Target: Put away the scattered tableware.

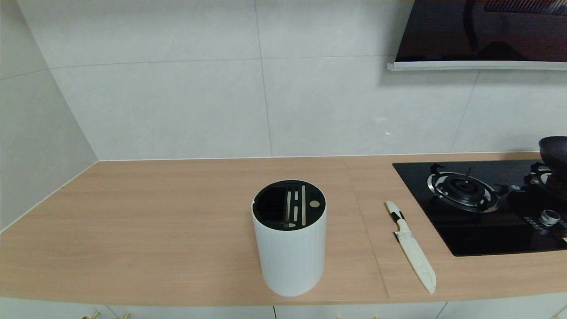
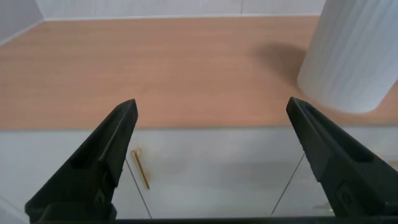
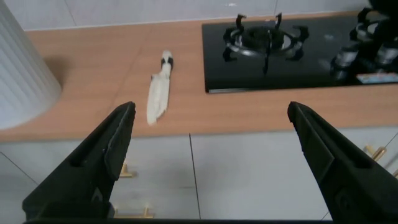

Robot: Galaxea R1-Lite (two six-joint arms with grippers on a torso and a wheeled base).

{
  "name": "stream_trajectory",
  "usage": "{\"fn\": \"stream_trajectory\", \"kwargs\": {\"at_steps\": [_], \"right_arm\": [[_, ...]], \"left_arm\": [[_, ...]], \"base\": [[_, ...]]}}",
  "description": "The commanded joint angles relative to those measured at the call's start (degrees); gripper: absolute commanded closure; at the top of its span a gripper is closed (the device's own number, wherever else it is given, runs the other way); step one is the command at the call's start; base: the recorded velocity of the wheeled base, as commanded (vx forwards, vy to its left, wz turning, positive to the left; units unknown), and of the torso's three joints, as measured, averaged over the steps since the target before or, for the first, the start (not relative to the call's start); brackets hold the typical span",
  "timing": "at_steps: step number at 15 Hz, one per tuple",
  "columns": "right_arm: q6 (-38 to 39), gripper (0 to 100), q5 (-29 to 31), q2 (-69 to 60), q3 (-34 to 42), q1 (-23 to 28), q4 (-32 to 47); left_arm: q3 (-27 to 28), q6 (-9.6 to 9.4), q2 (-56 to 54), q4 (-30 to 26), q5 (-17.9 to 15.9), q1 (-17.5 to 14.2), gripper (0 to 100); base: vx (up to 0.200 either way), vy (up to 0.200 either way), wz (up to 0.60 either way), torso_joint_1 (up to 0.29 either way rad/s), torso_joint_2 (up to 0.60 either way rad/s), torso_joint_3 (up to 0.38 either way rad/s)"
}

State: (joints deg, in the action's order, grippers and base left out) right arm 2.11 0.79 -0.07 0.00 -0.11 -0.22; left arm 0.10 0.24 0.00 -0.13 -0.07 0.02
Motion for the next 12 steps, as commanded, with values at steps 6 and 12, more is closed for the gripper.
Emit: {"fn": "stream_trajectory", "kwargs": {"at_steps": [6,12], "right_arm": [[0.0,0,0.0,0.07,0.0,0.02,-0.04],[-0.26,0,-0.09,0.07,0.0,-0.07,-0.04]], "left_arm": [[-0.01,0.02,0.09,-0.04,-0.01,-0.02,0],[-0.01,0.02,0.0,-0.04,-0.01,-0.02,0]], "base": [[0.0,0.0,0.0,0.207,-0.43,-0.226],[0.0,0.0,0.0,0.008,-0.02,-0.009]]}}
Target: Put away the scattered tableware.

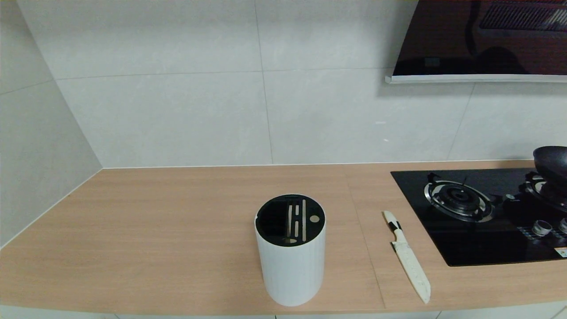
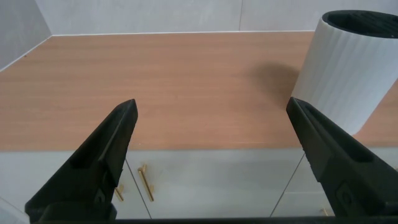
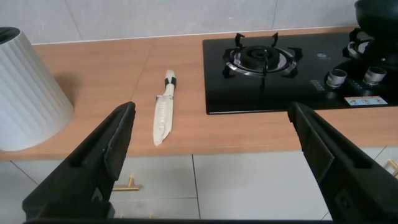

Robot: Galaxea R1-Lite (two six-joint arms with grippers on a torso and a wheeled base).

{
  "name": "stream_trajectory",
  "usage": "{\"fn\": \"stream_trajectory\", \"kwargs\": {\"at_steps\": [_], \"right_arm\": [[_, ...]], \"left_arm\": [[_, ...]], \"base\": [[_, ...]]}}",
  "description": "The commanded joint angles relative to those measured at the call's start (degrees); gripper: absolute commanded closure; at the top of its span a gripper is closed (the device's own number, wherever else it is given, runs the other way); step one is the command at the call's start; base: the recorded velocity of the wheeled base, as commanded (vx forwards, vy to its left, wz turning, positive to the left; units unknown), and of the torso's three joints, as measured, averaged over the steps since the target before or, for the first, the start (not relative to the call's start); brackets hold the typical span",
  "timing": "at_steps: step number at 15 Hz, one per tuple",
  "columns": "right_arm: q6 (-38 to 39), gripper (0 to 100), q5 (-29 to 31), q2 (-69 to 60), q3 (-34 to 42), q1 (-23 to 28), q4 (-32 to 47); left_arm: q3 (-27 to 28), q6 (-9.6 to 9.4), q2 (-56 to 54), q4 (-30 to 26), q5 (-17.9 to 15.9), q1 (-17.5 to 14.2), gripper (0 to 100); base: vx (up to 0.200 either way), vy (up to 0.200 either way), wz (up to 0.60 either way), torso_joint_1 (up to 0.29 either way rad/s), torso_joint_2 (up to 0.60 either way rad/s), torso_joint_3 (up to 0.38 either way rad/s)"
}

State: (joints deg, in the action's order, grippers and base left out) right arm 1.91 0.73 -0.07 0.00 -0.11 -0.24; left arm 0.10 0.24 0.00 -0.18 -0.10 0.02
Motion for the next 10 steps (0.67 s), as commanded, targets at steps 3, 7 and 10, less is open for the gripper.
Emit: {"fn": "stream_trajectory", "kwargs": {"at_steps": [3,7,10], "right_arm": [[-0.51,0,-0.12,0.07,0.0,0.02,0.07],[-1.91,0,-0.56,0.07,-1.32,-0.07,-1.6],[-1.65,0,-3.9,2.97,-5.27,-0.15,-1.25]], "left_arm": [[-0.01,-0.16,0.0,0.01,0.01,-0.02,0],[-0.01,-0.16,0.0,0.01,0.01,-0.02,0],[-0.01,-0.16,0.0,0.01,0.01,-0.02,0]], "base": [[0.0,0.0,0.0,0.0,0.0,0.0],[0.0,0.0,0.0,0.0,0.0,0.0],[0.0,0.0,0.0,0.0,0.0,0.0]]}}
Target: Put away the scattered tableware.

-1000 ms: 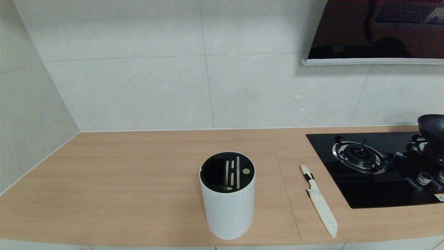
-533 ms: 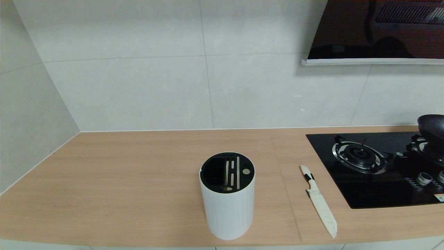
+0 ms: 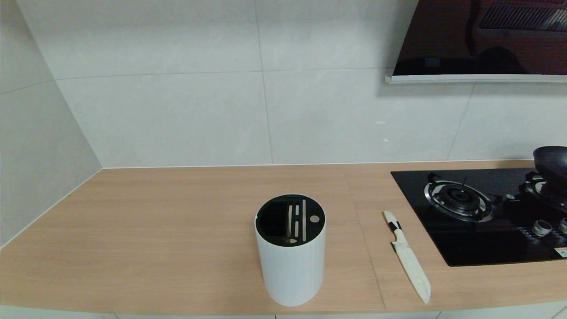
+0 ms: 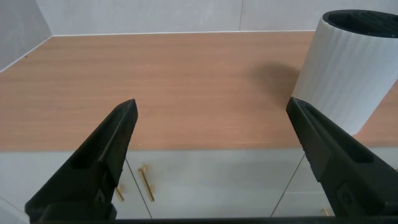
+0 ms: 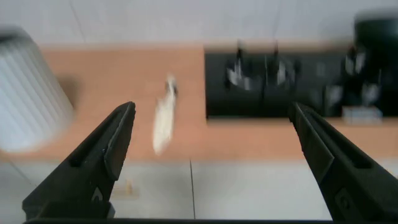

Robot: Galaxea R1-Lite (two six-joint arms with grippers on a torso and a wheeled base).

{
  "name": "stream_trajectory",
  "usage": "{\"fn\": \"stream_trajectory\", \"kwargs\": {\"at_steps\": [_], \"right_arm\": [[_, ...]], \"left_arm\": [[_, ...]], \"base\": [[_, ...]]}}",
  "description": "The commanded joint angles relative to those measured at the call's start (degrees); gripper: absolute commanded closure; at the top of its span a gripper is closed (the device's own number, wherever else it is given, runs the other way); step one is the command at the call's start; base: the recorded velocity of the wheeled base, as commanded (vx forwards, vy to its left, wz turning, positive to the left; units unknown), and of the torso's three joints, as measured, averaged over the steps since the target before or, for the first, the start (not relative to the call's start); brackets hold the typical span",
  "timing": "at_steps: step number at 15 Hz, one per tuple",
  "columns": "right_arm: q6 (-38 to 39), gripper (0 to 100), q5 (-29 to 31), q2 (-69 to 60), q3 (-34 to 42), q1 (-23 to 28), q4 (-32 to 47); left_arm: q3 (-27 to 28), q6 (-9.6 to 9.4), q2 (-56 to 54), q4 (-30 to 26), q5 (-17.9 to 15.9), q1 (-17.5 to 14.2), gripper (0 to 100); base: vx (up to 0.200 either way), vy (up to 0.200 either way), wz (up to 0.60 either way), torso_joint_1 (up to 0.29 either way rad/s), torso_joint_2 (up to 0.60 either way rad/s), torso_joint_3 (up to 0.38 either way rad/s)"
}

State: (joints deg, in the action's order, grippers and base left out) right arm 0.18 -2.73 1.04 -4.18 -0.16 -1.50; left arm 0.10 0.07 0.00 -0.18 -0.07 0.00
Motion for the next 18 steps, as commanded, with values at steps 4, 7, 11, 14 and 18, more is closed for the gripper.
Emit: {"fn": "stream_trajectory", "kwargs": {"at_steps": [4,7,11,14,18], "right_arm": [[0.08,0,-6.41,15.84,-3.38,-0.19,-0.08],[0.08,0,-7.03,30.25,-6.45,-0.81,-0.43],[0.26,0,-6.67,45.99,-10.06,-7.49,-2.63],[0.26,0,-6.67,58.82,-10.67,-9.16,-12.04],[0.17,0,-6.5,70.24,-10.85,-9.25,-24.43]], "left_arm": [[-0.01,0.01,0.0,0.01,-0.01,0.09,0],[-0.01,0.01,0.0,0.01,-0.01,0.0,0],[-0.01,0.01,0.0,0.01,-0.01,0.0,0],[-0.01,0.01,0.0,0.01,-0.01,0.0,0],[-0.01,0.01,0.0,0.01,-0.01,0.09,0]], "base": [[0.0,0.0,0.0,0.0,0.0,0.0],[0.0,0.0,0.0,0.0,0.0,0.0],[0.0,0.0,0.0,0.0,0.0,0.0],[0.0,0.0,0.0,0.0,0.0,0.0],[0.0,0.0,0.0,0.0,0.0,0.0]]}}
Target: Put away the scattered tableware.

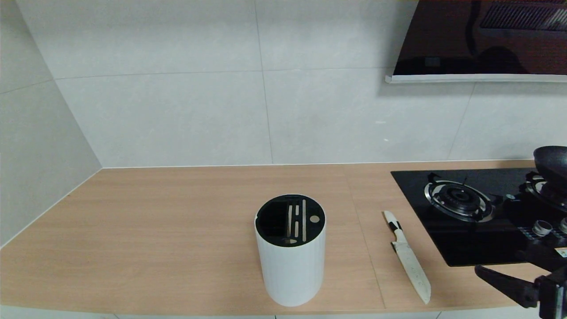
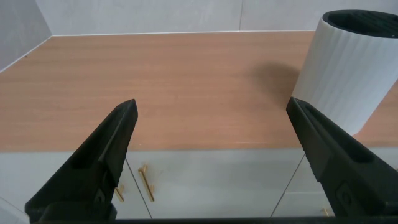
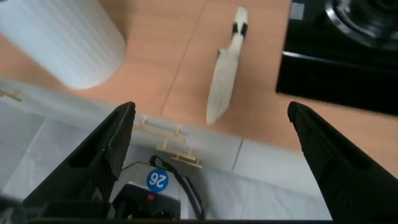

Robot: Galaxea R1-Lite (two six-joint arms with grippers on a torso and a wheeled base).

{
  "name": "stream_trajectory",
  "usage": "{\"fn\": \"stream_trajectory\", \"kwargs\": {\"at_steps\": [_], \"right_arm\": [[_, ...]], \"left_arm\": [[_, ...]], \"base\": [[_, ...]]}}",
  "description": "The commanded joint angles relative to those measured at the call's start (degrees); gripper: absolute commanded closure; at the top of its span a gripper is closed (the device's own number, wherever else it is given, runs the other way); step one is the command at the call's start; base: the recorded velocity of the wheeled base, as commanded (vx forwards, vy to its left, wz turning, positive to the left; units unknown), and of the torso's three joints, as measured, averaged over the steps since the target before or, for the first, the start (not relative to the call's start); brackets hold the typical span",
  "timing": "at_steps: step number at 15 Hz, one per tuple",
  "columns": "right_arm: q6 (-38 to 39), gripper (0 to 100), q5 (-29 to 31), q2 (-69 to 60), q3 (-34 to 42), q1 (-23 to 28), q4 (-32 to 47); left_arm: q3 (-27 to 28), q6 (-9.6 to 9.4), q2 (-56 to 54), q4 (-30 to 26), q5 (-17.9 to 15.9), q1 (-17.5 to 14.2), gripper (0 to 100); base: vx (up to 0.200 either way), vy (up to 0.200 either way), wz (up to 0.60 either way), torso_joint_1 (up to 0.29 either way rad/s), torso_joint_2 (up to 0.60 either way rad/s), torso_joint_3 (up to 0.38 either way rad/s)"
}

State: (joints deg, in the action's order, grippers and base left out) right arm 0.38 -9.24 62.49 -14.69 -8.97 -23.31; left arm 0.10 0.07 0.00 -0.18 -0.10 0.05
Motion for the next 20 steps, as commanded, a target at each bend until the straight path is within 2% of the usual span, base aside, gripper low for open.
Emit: {"fn": "stream_trajectory", "kwargs": {"at_steps": [1,6,11,13,17,20], "right_arm": [[-0.03,0,0.01,11.78,-0.95,-0.43,-5.08],[-0.11,0,0.1,21.53,-5.44,-1.75,-9.3],[-0.38,0,7.04,32.26,-11.5,-6.32,-9.56],[-0.38,0,10.03,37.44,-11.24,-6.67,-12.11],[0.33,0,15.13,48.6,-10.45,-7.46,-28.37],[2.26,0,18.21,55.2,-10.53,-7.99,-37.42]], "left_arm": [[-0.01,0.01,0.0,0.01,0.01,0.04,0],[-0.01,0.01,0.0,0.01,0.01,-0.05,0],[-0.01,0.01,0.0,0.01,0.01,-0.05,0],[-0.01,0.01,0.09,0.01,-0.08,-0.05,0],[-0.01,0.01,0.0,0.01,0.01,-0.05,0],[-0.01,0.01,0.0,0.01,-0.08,0.04,0]], "base": [[0.0,0.0,0.0,0.0,0.0,0.0],[0.0,0.0,0.0,0.0,0.0,0.0],[0.0,0.0,0.0,0.0,0.0,0.0],[0.0,0.0,0.0,0.0,0.0,0.0],[0.0,0.0,0.0,0.0,0.0,0.0],[0.0,0.0,0.0,0.0,0.0,0.0]]}}
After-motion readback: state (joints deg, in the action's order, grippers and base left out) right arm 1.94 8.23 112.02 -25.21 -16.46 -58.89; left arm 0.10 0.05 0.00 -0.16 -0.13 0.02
